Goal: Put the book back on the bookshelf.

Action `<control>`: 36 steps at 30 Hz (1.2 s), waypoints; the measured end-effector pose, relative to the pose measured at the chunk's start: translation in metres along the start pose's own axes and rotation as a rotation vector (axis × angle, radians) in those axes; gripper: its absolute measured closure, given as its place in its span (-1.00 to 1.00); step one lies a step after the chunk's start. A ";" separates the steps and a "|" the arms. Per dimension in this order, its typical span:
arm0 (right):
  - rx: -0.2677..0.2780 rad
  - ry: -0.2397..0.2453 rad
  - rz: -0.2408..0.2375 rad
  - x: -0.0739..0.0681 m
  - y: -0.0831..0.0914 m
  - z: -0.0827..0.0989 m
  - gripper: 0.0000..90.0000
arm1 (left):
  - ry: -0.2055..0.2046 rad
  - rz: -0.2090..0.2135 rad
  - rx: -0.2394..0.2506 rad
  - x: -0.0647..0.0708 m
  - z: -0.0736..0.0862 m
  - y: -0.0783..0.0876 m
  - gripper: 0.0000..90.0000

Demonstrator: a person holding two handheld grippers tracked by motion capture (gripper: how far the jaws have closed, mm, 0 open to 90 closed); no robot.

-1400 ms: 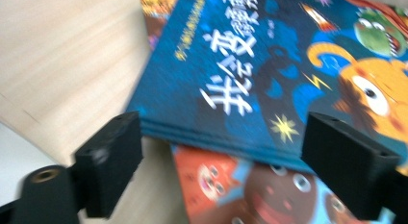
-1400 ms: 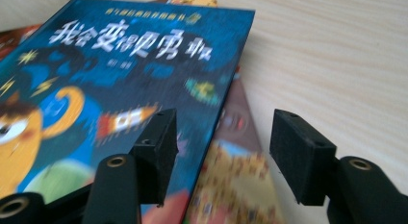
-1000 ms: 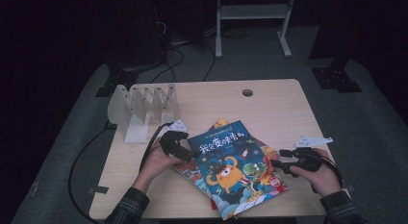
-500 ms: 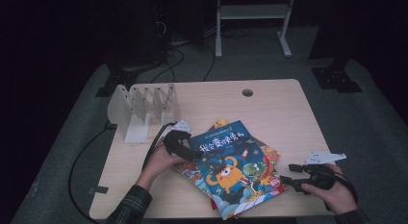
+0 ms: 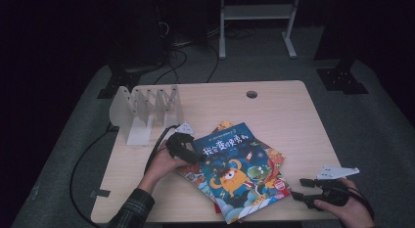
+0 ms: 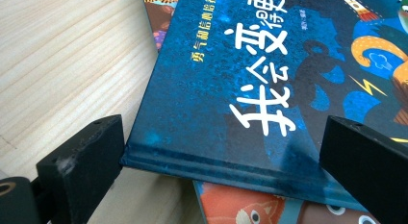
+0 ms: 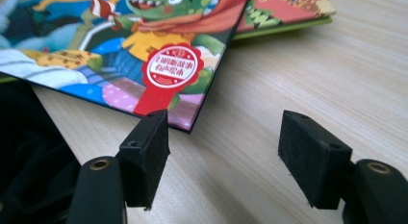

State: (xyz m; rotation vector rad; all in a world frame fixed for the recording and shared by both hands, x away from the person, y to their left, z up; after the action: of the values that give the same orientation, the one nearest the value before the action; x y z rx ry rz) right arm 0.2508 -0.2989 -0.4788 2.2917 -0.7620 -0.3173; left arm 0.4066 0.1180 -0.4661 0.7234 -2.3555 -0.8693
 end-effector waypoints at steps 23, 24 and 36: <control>0.004 -0.034 -0.005 0.022 -0.008 -0.010 0.22 | 0.010 0.014 -0.061 0.007 0.019 0.017 -0.97; 0.003 -0.037 -0.002 0.023 -0.009 -0.011 0.27 | 0.012 0.017 -0.061 0.008 0.020 0.018 -0.97; 0.009 -0.035 0.013 0.045 -0.019 -0.023 0.65 | 0.011 0.044 -0.075 0.023 0.038 0.030 -0.97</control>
State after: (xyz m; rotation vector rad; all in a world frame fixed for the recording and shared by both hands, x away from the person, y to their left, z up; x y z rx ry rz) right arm 0.3045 -0.3024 -0.4755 2.2937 -0.7974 -0.3498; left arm 0.3572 0.1391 -0.4636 0.6417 -2.3072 -0.9265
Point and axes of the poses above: each handheld gripper's, and its own axes: y roughly backward along the jaws, z roughly out of its underside, x roughly to its right, the point moved 3 cm from there along -y, roughly forward along the jaws, and after that the axes turned 14 degrees about y, right-handed, at the moved point
